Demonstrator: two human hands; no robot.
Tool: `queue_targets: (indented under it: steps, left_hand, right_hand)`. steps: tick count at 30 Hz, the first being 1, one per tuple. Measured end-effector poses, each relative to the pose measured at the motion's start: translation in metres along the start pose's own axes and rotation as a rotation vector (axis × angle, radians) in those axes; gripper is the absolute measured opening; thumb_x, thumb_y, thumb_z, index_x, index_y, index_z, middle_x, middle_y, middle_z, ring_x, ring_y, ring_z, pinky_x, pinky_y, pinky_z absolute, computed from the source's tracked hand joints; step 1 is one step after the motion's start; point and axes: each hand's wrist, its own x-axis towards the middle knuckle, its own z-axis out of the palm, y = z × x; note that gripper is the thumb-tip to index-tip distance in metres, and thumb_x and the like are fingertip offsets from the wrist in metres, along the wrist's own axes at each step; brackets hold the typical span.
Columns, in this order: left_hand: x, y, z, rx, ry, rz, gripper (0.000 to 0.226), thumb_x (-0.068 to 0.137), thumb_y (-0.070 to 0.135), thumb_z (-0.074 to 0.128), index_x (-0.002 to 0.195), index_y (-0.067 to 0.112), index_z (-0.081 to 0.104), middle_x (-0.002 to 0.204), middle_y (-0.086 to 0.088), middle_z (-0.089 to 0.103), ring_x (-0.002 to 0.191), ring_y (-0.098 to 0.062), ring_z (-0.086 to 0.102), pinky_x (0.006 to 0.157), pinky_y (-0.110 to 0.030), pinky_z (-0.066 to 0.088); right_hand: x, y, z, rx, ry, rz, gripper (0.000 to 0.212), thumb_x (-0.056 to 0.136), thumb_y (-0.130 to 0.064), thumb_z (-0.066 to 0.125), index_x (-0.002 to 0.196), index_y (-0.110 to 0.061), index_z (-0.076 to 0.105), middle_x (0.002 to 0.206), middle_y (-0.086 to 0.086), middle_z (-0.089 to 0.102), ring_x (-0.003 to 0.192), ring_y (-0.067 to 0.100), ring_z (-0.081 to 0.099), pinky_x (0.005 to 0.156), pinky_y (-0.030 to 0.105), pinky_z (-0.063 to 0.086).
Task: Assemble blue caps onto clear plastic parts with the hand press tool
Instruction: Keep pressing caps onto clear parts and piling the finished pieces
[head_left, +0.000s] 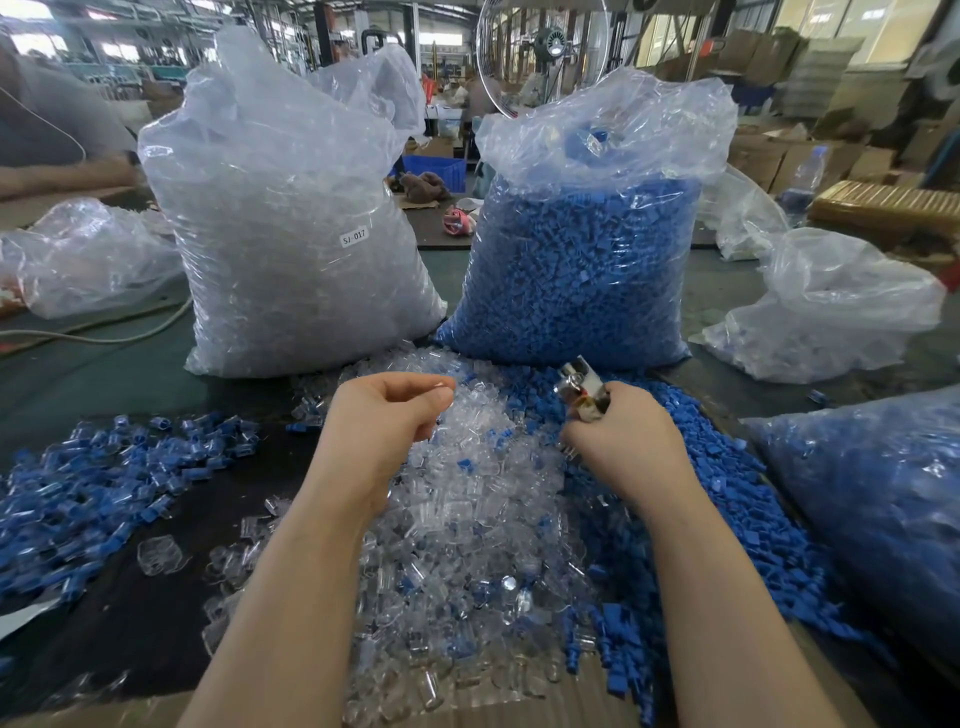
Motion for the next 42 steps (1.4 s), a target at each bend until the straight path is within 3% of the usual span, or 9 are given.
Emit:
queue_targets:
  steps: [3,6,11,15,17,22,26,32,42]
  left_hand:
    - [-0.004,0.005,0.011,-0.116,-0.018,-0.012,0.008,0.084,0.007,0.074,0.086,0.015,0.076,0.068,0.000,0.072,0.064,-0.008,0.066,0.065,-0.020,0.057]
    - [-0.008,0.006,0.022,-0.183,0.001,-0.015,0.008,0.083,0.007,0.075,0.090,0.009,0.073,0.068,-0.002,0.073,0.064,-0.009,0.070,0.061,-0.019,0.056]
    - [-0.013,0.007,0.033,-0.251,0.024,-0.031,0.008,0.081,0.007,0.077,0.087,0.006,0.073,0.071,-0.005,0.074,0.068,-0.013,0.072,0.060,-0.018,0.055]
    - [-0.016,0.007,0.037,-0.276,0.008,-0.040,0.007,0.082,0.006,0.076,0.087,0.007,0.072,0.071,-0.005,0.075,0.070,-0.012,0.073,0.059,-0.018,0.055]
    - [-0.017,0.007,0.038,-0.286,0.009,-0.038,0.006,0.082,0.005,0.075,0.086,0.007,0.071,0.072,-0.005,0.075,0.070,-0.012,0.073,0.060,-0.018,0.055]
    - [-0.018,0.008,0.040,-0.285,-0.003,-0.039,0.006,0.082,0.003,0.074,0.086,0.007,0.072,0.074,-0.007,0.075,0.072,-0.014,0.074,0.064,-0.021,0.058]
    - [-0.020,0.010,0.042,-0.299,-0.005,-0.032,0.006,0.082,0.002,0.074,0.085,0.007,0.072,0.074,-0.008,0.075,0.071,-0.014,0.073,0.062,-0.020,0.057]
    - [-0.024,0.013,0.044,-0.254,0.012,0.032,0.007,0.081,0.002,0.075,0.082,0.008,0.074,0.073,-0.008,0.075,0.071,-0.015,0.074,0.063,-0.020,0.057]
    - [-0.025,0.013,0.047,-0.113,0.090,0.213,0.016,0.078,0.005,0.078,0.078,0.020,0.075,0.071,0.003,0.075,0.072,-0.011,0.073,0.069,-0.025,0.059]
  right_hand:
    - [-0.003,-0.007,0.000,0.240,-0.005,-0.078,0.009,0.082,-0.024,0.064,0.085,-0.015,0.065,0.078,0.005,0.067,0.076,0.029,0.062,0.070,0.045,0.054]
    - [-0.005,-0.012,0.001,0.300,0.011,-0.146,0.008,0.083,-0.025,0.070,0.088,-0.020,0.069,0.081,-0.004,0.070,0.080,0.020,0.064,0.079,0.044,0.055]
    - [-0.007,-0.019,0.004,0.411,0.094,-0.170,0.015,0.079,-0.028,0.079,0.089,-0.022,0.069,0.081,-0.006,0.070,0.082,0.018,0.066,0.082,0.043,0.054]
    - [-0.011,-0.023,0.006,0.556,0.102,-0.181,0.016,0.077,-0.027,0.082,0.079,-0.026,0.067,0.073,-0.014,0.069,0.071,0.003,0.064,0.071,0.029,0.051]
    - [-0.013,-0.025,0.007,0.615,0.087,-0.206,0.013,0.079,-0.024,0.081,0.080,-0.024,0.068,0.077,-0.013,0.070,0.072,0.006,0.064,0.067,0.026,0.051]
    - [-0.017,-0.027,0.010,0.643,0.110,-0.291,0.005,0.085,-0.019,0.075,0.086,-0.020,0.071,0.079,-0.006,0.070,0.074,0.010,0.065,0.070,0.029,0.053]
    - [-0.016,-0.026,0.013,0.532,0.151,-0.313,0.012,0.083,-0.025,0.076,0.080,-0.027,0.065,0.069,-0.010,0.067,0.069,0.005,0.062,0.065,0.027,0.050]
    - [-0.016,-0.026,0.016,0.497,0.214,-0.297,0.019,0.083,-0.031,0.075,0.074,-0.028,0.059,0.066,-0.011,0.064,0.069,0.011,0.062,0.066,0.036,0.050]
    - [-0.017,-0.027,0.012,0.602,0.118,-0.299,0.005,0.083,-0.022,0.074,0.082,-0.019,0.069,0.072,-0.003,0.069,0.064,0.014,0.062,0.067,0.046,0.055]
